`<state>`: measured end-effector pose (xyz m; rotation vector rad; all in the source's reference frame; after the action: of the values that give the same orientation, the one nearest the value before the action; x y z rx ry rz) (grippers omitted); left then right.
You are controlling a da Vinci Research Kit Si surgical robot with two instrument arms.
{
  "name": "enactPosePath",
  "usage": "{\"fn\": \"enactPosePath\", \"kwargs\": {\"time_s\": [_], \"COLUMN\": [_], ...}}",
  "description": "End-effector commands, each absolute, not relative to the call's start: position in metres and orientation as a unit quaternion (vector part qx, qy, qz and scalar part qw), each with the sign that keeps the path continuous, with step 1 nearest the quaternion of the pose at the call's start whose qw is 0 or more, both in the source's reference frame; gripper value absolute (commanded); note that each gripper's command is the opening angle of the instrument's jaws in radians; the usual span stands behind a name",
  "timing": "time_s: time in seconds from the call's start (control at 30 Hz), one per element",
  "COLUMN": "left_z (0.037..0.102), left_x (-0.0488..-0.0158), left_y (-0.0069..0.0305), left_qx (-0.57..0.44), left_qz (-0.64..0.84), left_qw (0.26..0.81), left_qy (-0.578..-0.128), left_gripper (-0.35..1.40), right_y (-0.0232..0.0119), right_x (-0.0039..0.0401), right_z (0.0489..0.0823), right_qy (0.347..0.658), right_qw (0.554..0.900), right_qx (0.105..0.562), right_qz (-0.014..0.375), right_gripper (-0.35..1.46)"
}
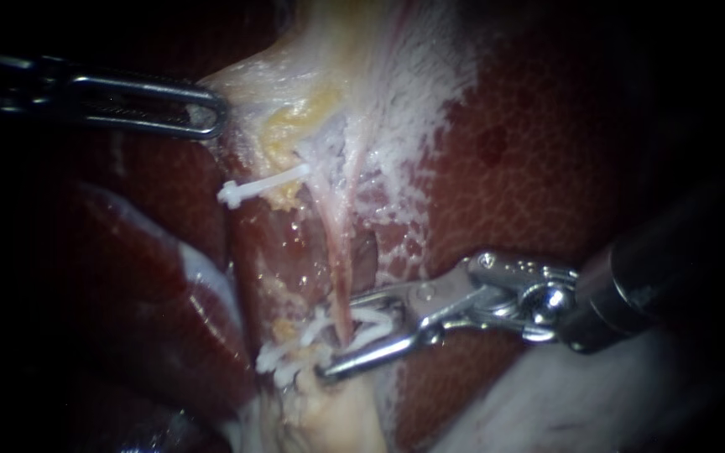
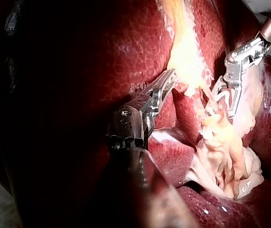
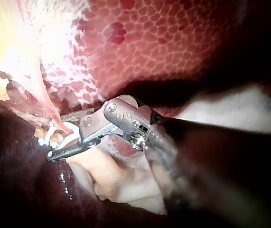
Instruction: Clipping first clip right tube
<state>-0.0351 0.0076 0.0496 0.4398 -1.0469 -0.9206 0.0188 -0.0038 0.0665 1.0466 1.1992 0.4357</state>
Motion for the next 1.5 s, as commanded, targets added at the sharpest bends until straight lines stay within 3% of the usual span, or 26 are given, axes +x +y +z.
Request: {"fn": "enactPosePath", "kwargs": {"time_s": [0.03, 0.77, 0.87, 1.07, 1.5], "left_z": [0.0496, 0.0495, 0.0495, 0.0495, 0.0496], "left_x": [-0.0351, -0.0351, -0.0352, -0.0352, -0.0352], "left_y": [0.0076, 0.0075, 0.0075, 0.0075, 0.0075], "left_qx": [0.201, 0.201, 0.201, 0.202, 0.202], "left_qz": [-0.42, -0.42, -0.42, -0.419, -0.42], "left_qw": [0.745, 0.745, 0.745, 0.745, 0.745], "left_qy": [-0.478, -0.478, -0.478, -0.478, -0.478], "left_gripper": [-0.35, -0.35, -0.35, -0.35, -0.35], "right_y": [-0.0039, -0.0053, -0.0051, -0.0042, -0.0042], "right_x": [0.0188, 0.0186, 0.0186, 0.0182, 0.0175], "right_z": [0.0665, 0.0672, 0.0673, 0.0677, 0.0695], "right_qy": [0.53, 0.513, 0.511, 0.497, 0.491], "right_qw": [0.677, 0.671, 0.67, 0.66, 0.65], "right_qx": [0.47, 0.494, 0.496, 0.514, 0.532], "right_qz": [0.199, 0.208, 0.209, 0.231, 0.232], "right_gripper": [0.38, 0.25, 0.15, -0.35, -0.35]}}
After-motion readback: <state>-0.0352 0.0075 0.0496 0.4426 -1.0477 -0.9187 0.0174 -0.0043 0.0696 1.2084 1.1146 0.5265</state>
